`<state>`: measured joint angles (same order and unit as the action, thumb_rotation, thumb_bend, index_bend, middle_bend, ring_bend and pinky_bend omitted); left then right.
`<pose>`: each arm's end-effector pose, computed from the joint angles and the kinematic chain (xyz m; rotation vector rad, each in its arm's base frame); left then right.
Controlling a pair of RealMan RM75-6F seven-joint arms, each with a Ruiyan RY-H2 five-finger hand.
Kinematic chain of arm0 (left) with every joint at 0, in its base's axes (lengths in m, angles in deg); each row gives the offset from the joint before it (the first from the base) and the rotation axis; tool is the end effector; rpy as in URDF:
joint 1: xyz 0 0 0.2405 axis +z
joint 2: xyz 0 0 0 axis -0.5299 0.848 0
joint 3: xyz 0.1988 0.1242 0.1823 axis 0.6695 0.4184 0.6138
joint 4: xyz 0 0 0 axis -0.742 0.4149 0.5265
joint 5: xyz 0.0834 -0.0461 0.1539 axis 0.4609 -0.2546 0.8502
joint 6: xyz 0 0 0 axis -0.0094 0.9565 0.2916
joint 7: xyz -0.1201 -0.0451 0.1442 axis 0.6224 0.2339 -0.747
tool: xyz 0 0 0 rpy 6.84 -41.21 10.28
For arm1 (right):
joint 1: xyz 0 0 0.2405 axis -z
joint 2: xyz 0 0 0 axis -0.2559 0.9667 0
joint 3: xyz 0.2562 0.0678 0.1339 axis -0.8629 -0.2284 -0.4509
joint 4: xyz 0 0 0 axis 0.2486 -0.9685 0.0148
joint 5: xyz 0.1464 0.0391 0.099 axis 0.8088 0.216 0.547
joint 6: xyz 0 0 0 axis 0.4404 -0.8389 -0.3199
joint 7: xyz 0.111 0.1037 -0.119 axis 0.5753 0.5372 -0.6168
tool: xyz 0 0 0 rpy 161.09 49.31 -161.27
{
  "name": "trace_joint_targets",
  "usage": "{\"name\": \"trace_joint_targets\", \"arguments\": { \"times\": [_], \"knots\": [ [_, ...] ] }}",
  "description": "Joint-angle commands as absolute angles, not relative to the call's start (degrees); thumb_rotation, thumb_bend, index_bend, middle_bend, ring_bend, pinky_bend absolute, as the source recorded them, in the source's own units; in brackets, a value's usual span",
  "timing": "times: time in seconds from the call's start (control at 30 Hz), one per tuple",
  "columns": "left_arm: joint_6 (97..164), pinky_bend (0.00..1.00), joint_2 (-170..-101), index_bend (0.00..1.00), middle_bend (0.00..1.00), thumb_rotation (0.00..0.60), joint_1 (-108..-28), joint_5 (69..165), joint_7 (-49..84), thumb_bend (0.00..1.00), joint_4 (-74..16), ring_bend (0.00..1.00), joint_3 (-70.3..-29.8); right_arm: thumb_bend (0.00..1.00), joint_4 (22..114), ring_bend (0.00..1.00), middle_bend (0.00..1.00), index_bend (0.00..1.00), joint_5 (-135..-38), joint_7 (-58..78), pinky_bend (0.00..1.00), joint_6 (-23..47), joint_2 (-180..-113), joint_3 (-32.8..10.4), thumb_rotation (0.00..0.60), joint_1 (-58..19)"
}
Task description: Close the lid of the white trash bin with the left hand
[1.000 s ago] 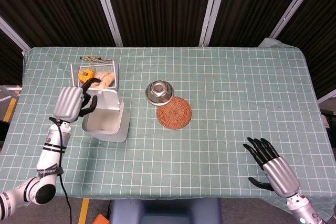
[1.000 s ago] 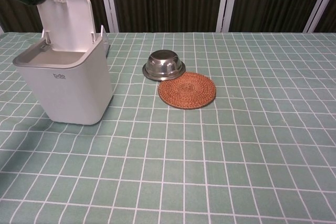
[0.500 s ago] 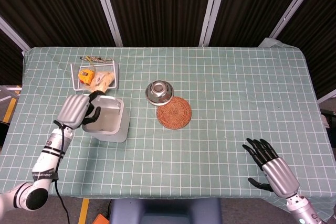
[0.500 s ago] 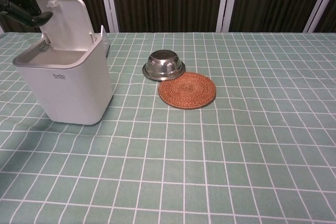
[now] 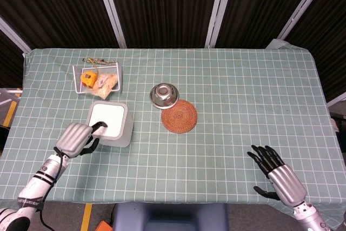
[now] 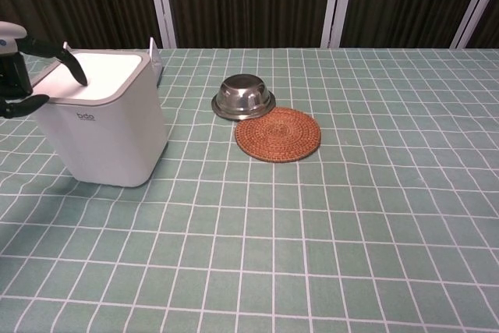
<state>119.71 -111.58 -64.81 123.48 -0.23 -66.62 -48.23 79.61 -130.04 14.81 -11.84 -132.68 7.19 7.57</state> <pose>-0.2059 0.3421 0.1272 -1.8928 -0.9769 -0.7669 -0.2928 -0.1943 0.1274 1.7833 -0.9361 1.0979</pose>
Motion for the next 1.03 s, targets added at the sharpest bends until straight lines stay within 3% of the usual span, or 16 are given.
{"name": "trace_joint_targets", "arguments": {
  "times": [0.03,0.13,0.2,0.3,0.4,0.47,0.5,0.53,0.57,0.63,0.73,0.83,1.03],
  "knots": [
    [118.8,1.0,-111.5,0.27,1.0,0.6,-65.2,123.2,-0.8,0.55,-66.6,1.0,-47.3,0.26,79.6,0.0,0.0,0.0,-130.0,14.9,0.0,-11.7,-132.7,7.2,0.6,7.6],
    [120.1,1.0,-111.5,0.25,1.0,0.6,-64.8,124.3,-0.4,0.55,-67.4,1.0,-47.2,0.26,79.7,0.0,0.0,0.0,-129.8,15.0,0.0,-11.6,-132.6,7.2,0.6,7.5],
    [124.9,1.0,-111.8,0.22,1.0,0.6,-62.9,128.9,1.9,0.55,-68.3,0.97,-47.5,0.26,79.8,0.0,0.0,0.0,-129.8,15.2,0.0,-11.8,-132.4,7.2,0.6,7.6],
    [135.4,0.95,-111.9,0.17,0.94,0.6,-58.3,140.8,6.6,0.55,-67.9,0.84,-46.2,0.26,79.9,0.0,0.0,0.0,-129.6,15.4,0.0,-11.9,-132.2,7.1,0.6,7.6],
    [142.9,0.72,-110.5,0.12,0.6,0.6,-54.1,150.6,11.2,0.54,-65.7,0.56,-43.0,0.26,80.0,0.0,0.0,0.0,-129.6,15.4,0.0,-11.8,-132.1,7.2,0.6,7.6],
    [148.6,0.49,-109.6,0.11,0.3,0.6,-50.5,156.4,13.7,0.52,-63.2,0.26,-39.8,0.26,80.0,0.0,0.0,0.0,-129.7,15.3,0.0,-11.6,-132.1,7.3,0.6,7.6],
    [151.1,0.39,-109.7,0.11,0.21,0.6,-48.9,158.7,14.7,0.51,-61.4,0.17,-38.6,0.26,80.0,0.0,0.0,0.0,-129.7,15.2,0.0,-11.5,-132.2,7.4,0.6,7.6],
    [153.8,0.23,-110.3,0.1,0.09,0.6,-47.2,160.6,15.7,0.5,-59.1,0.05,-37.5,0.26,80.0,0.0,0.0,0.0,-129.7,15.1,0.0,-11.3,-132.2,7.4,0.6,7.5],
    [157.8,0.1,-112.0,0.1,0.02,0.6,-44.6,162.3,16.9,0.49,-55.3,0.01,-36.4,0.26,80.0,0.0,0.0,0.0,-129.7,15.0,0.0,-11.1,-132.3,7.5,0.6,7.5],
    [163.9,0.0,-115.9,0.1,0.0,0.6,-39.8,162.9,16.7,0.48,-49.5,0.0,-35.1,0.26,80.2,0.0,0.0,0.0,-129.7,14.8,0.0,-10.8,-132.3,7.7,0.6,7.5],
    [171.5,0.0,-123.5,0.1,0.0,0.6,-33.4,162.7,17.8,0.46,-38.7,0.0,-34.2,0.26,80.4,0.0,0.0,0.0,-129.9,14.4,0.0,-10.8,-132.4,7.7,0.6,7.6],
    [168.6,0.0,-122.9,0.09,0.0,0.6,-33.4,162.0,19.3,0.45,-36.7,0.0,-32.8,0.26,80.2,0.0,0.0,0.0,-129.7,14.4,0.0,-10.8,-132.6,7.4,0.6,7.5],
    [165.4,0.0,-121.4,0.08,0.0,0.6,-33.7,159.0,19.6,0.45,-37.8,0.0,-33.8,0.26,80.1,0.0,0.0,0.0,-130.0,14.3,0.0,-10.8,-132.8,7.5,0.6,7.4]
  ]
}}
